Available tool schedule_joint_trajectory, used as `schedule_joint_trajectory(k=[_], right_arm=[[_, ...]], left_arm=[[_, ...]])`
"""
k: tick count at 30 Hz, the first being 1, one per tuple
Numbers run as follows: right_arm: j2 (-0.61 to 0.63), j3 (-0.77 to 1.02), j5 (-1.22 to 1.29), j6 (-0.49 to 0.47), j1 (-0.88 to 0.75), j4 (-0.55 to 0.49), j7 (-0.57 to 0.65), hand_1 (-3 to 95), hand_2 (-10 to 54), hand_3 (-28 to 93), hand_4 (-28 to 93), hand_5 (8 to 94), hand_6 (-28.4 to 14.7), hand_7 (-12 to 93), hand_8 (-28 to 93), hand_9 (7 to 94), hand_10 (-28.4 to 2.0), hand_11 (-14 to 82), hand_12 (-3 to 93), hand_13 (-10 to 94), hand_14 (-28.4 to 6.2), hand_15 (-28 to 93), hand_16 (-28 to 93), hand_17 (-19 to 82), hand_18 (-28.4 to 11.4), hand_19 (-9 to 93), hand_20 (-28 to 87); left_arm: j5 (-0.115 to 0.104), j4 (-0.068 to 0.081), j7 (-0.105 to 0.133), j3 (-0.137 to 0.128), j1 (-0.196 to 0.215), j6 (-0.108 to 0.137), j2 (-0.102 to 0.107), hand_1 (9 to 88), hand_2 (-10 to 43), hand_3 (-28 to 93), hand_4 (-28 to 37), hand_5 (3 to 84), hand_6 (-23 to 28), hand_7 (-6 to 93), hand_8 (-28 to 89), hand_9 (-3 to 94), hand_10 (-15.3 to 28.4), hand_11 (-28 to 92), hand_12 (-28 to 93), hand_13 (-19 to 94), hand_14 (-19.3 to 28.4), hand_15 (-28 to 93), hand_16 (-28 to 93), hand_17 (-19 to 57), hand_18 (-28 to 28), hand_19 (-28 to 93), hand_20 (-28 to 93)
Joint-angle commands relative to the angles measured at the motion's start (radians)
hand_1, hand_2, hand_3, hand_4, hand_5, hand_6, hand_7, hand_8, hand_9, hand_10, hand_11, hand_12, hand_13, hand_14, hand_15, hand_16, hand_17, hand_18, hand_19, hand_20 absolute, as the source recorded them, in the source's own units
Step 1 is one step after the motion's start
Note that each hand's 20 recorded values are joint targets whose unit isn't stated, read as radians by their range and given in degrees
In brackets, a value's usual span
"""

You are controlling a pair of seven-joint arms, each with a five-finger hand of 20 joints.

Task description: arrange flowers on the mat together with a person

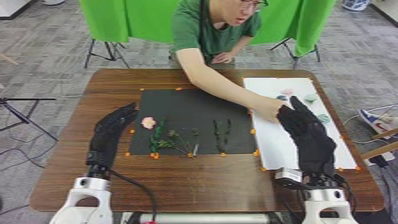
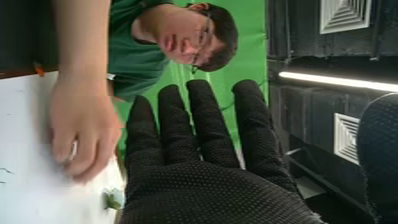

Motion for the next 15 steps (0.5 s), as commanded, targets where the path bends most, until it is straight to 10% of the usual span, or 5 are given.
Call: schedule_joint_trajectory(k=[1,15], right_arm=[[0.010,0.009,0.001,-0.041,0.007,-0.006,0.006,3.0,3.6,83,-20,36.7,-0.5,9,-9,40.0,-14.7,4.0,11.0,29,-12.1,8,14,16,-11.1,2,25],[0.070,0.030,0.011,-0.133,0.052,0.011,0.058,3.9,2.1,82,-19,36.7,-0.7,8,-9,39.2,-14.7,3.8,11.0,27,-12.5,7,14,16,-11.4,2,25]], left_arm=[[-0.003,-0.008,-0.003,-0.019,0.024,-0.016,0.001,27.1,-6.7,63,-19.5,44.7,4.0,12.4,-6,42.9,12.4,14,14,33,15.1,9,4,3.7,11.2,6,17],[-0.013,-0.013,-0.005,-0.041,0.044,-0.017,-0.008,27.2,-7.6,63,-18.2,44.6,3.9,12.4,-5,42.7,12.3,14,14,32,15.0,9,4,3.7,11.3,6,17]])
